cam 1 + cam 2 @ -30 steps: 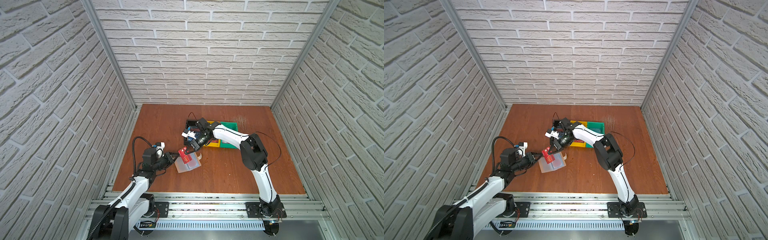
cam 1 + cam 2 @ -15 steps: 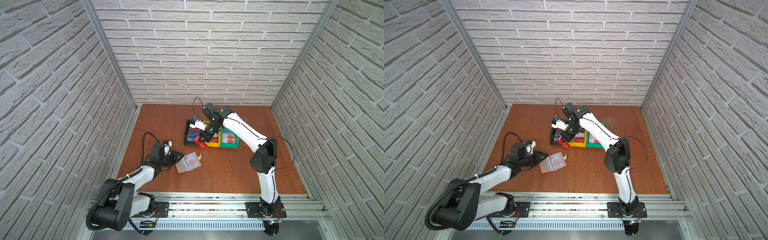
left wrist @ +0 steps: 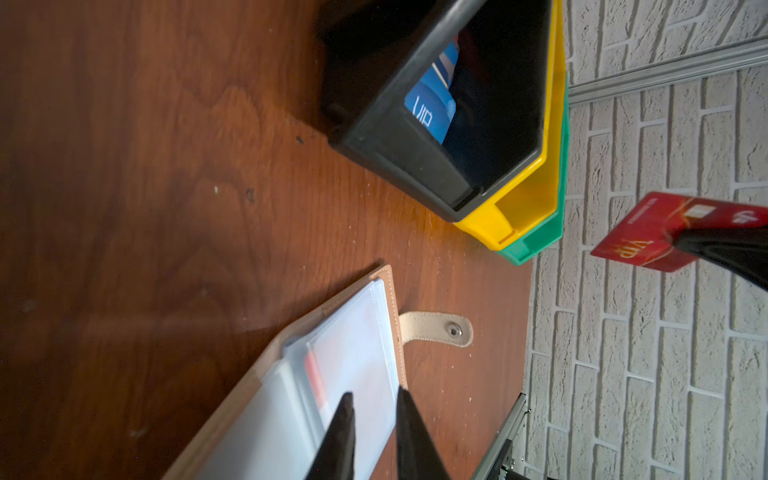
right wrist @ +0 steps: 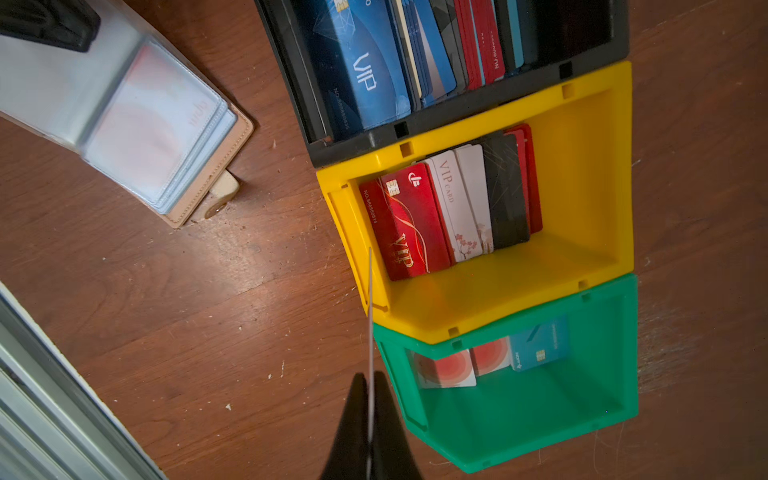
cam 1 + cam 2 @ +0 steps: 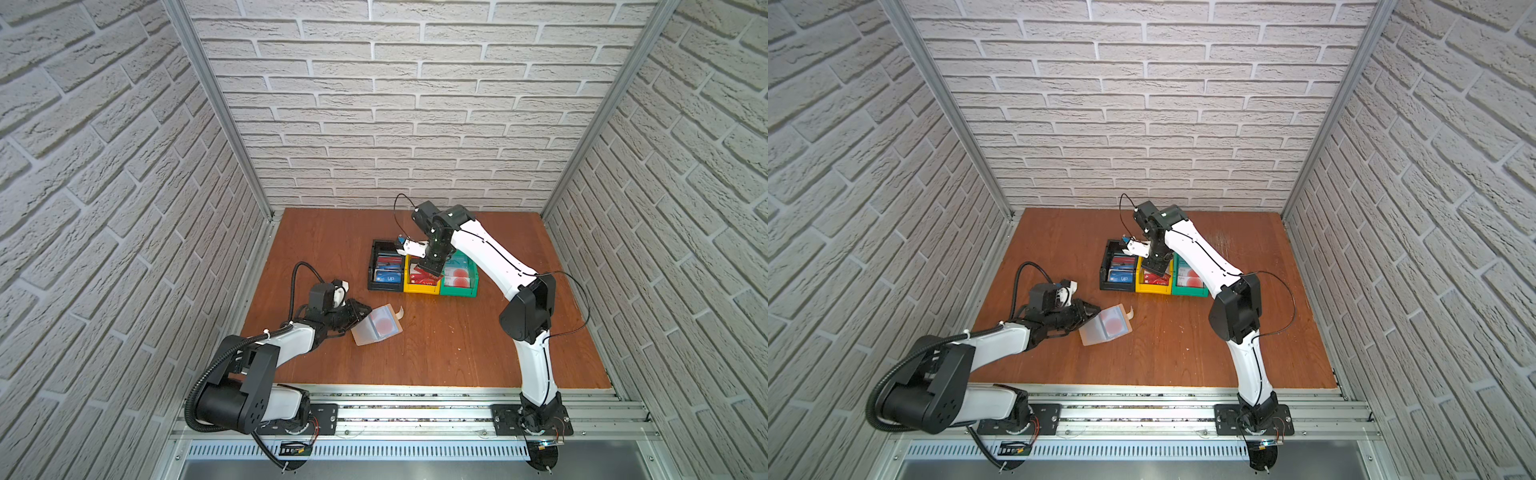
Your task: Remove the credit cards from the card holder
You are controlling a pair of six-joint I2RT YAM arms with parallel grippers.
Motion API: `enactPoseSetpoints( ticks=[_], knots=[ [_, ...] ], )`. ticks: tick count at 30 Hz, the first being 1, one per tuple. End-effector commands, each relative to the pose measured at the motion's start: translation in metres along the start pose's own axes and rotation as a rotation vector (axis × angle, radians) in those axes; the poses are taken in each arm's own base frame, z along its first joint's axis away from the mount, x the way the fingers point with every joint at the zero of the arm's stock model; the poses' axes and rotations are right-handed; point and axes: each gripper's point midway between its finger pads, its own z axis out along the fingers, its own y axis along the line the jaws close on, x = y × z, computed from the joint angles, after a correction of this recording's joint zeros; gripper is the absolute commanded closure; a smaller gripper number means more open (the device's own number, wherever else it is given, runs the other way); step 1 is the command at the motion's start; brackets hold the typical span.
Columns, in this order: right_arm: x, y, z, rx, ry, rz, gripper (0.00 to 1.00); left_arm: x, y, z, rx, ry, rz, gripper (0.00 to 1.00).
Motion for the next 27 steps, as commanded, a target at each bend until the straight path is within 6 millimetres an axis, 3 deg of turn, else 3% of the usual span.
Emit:
enactPoseSetpoints(
  ticks=[1,14,27],
  knots=[
    [-0.009,-0.009,0.006,0.032,-0.014,-0.077,0.95,-0.011,-0.014,0.002,0.046,-0.024,0.029,0.79],
    [-0.019,-0.021,0.039,0.041,0.021,-0.139,0.94,-0.006,-0.005,0.004,0.028,-0.026,0.007,0.79],
    [-0.020,-0.017,0.056,-0.001,0.030,-0.144,0.94,-0.003,0.001,0.005,0.005,-0.016,-0.002,0.79]
  ],
)
